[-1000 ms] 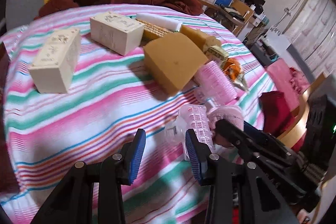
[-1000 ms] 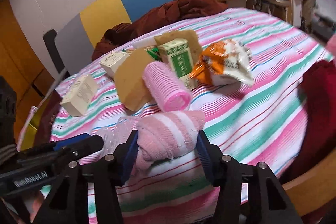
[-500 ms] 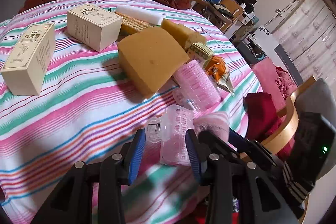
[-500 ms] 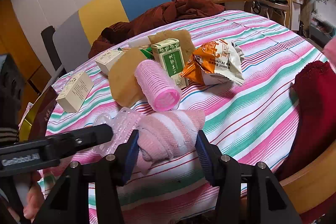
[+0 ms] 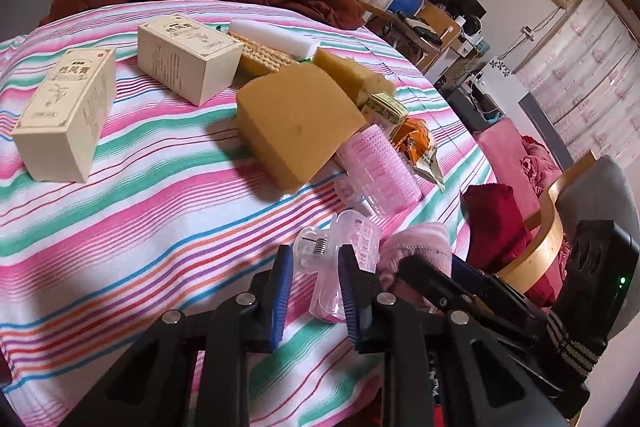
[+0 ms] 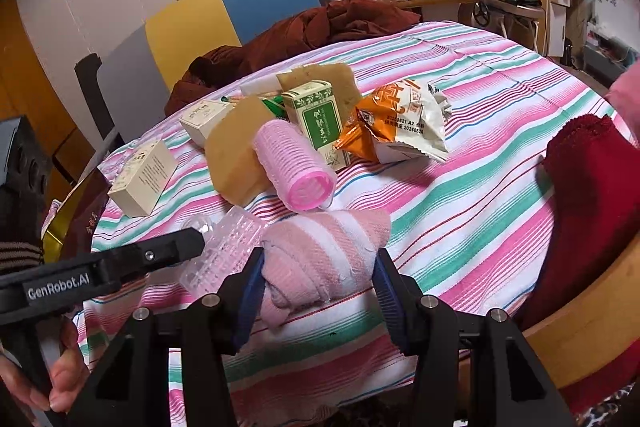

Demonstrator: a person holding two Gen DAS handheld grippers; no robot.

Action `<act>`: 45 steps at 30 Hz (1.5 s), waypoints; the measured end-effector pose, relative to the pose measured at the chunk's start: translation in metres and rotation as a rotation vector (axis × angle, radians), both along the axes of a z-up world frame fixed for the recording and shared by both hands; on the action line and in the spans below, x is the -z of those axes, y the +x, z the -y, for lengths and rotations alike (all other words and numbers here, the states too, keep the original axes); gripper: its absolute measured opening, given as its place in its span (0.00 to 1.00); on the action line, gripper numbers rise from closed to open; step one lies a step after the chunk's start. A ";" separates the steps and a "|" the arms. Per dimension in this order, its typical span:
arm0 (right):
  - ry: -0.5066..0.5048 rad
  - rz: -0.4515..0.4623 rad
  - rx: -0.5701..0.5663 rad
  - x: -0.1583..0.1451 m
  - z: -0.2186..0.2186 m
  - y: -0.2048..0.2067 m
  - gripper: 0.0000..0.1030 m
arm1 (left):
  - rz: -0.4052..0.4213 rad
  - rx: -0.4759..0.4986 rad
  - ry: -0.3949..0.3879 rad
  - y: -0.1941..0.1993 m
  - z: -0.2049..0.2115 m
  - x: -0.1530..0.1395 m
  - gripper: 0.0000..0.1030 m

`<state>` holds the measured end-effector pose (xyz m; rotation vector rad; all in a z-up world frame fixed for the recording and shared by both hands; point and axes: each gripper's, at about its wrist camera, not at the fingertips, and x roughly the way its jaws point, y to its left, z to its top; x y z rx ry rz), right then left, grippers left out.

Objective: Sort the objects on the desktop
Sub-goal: 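Grasp the clear pink hair roller with left tool while right tool grasps pink sock roll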

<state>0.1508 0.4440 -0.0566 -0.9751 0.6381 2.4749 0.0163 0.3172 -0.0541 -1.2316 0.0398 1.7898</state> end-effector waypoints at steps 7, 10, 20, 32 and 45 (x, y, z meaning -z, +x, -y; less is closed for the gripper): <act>0.004 -0.007 -0.017 -0.007 0.007 -0.001 0.52 | 0.003 -0.028 0.021 0.000 0.021 -0.004 0.18; 0.004 -0.002 -0.012 -0.007 0.009 -0.001 0.52 | -0.002 -0.051 0.014 -0.003 0.028 -0.002 0.04; 0.015 -0.008 -0.016 -0.013 0.017 0.001 0.52 | 0.079 -0.027 0.091 -0.001 0.026 0.002 0.24; -0.023 0.012 0.006 0.001 0.003 0.006 0.52 | 0.230 -0.022 0.054 -0.011 0.008 0.030 0.43; -0.040 0.011 -0.009 0.008 -0.001 0.006 0.54 | 0.205 -0.018 0.047 -0.004 -0.006 0.025 0.34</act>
